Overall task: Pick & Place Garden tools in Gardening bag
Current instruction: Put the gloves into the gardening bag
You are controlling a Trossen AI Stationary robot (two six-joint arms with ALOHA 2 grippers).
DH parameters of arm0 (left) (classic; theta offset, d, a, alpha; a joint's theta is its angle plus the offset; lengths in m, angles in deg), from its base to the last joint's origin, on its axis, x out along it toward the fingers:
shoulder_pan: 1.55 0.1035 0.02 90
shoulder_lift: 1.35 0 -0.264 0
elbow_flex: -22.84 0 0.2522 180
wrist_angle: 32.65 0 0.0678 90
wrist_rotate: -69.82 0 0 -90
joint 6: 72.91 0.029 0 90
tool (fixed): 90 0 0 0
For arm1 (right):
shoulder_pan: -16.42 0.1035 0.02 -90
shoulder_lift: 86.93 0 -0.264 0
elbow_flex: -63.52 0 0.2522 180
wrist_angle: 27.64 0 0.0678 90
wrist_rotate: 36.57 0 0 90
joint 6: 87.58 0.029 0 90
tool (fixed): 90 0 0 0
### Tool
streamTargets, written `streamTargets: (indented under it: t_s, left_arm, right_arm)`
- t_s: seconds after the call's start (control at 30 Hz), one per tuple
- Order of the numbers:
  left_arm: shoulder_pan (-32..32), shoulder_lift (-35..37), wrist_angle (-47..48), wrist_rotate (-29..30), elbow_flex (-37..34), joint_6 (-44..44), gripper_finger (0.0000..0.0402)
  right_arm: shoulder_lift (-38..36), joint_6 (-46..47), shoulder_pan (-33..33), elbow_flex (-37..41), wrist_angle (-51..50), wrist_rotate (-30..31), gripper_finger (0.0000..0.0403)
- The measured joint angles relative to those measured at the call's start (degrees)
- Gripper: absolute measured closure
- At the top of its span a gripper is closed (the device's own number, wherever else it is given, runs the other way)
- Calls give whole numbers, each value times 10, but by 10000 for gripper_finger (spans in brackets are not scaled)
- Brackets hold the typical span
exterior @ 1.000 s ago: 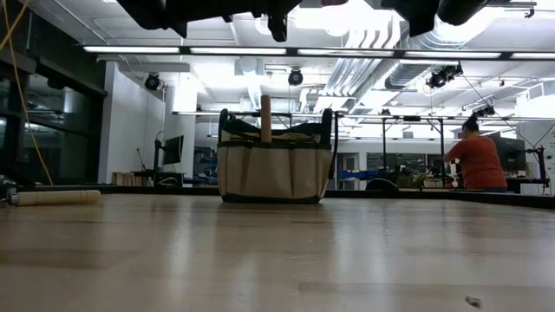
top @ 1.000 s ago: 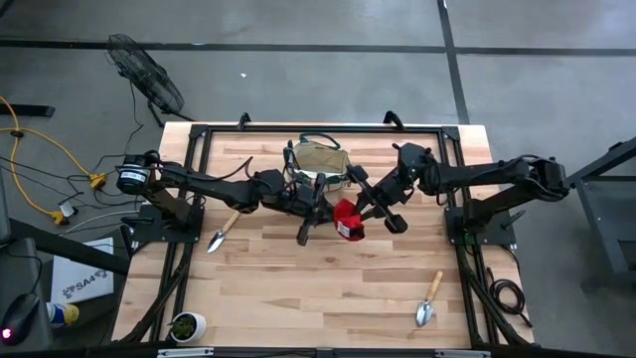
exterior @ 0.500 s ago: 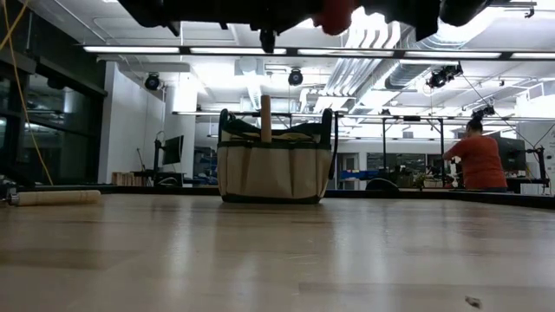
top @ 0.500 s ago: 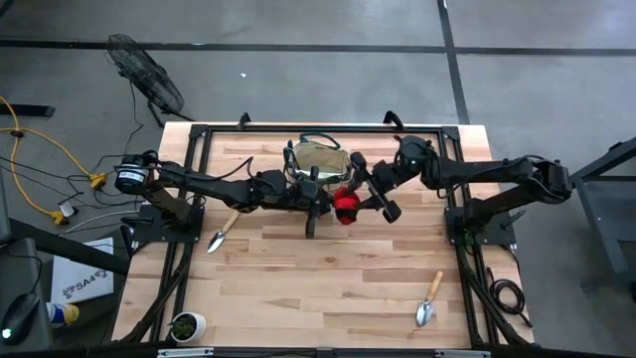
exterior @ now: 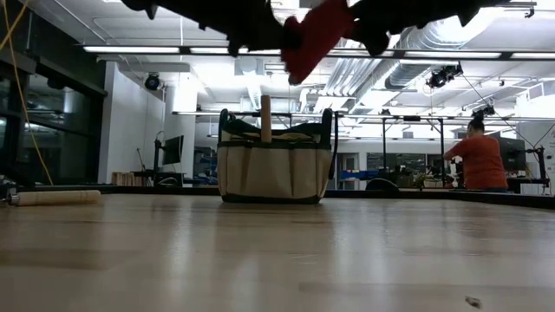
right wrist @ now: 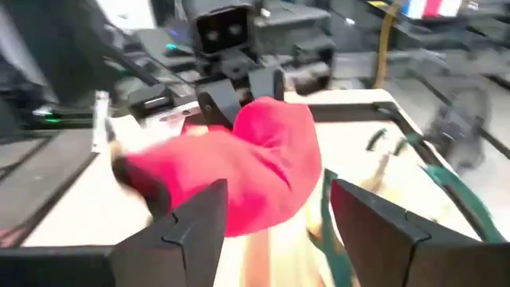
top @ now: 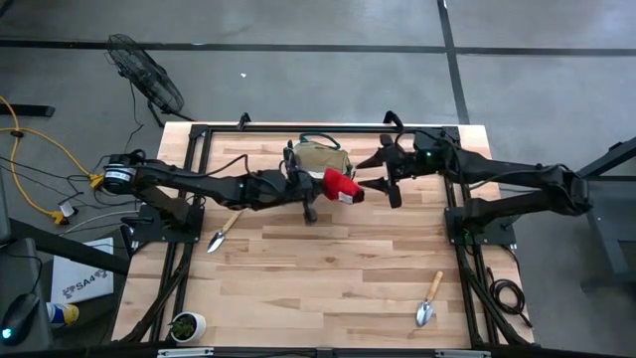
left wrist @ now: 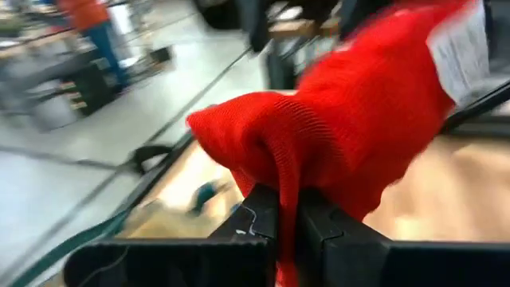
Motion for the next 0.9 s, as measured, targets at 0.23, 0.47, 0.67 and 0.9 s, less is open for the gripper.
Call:
streamTargets:
  t_s: [0.23, 0.47, 0.67, 0.9]
  left_arm:
    - [1, 3, 13, 102, 0, 63, 398]
    - [4, 3, 22, 199, 0, 97, 398]
    - [25, 3, 35, 213, 0, 101, 398]
    - [67, 3, 40, 200, 0, 103, 398]
  right_arm:
    - [-4, 0, 0, 0, -44, 19, 188]
    - [-4, 6, 1, 0, -63, 24, 188]
    - [-4, 6, 1, 0, -89, 59, 188]
    - [-4, 17, 1, 0, -103, 58, 188]
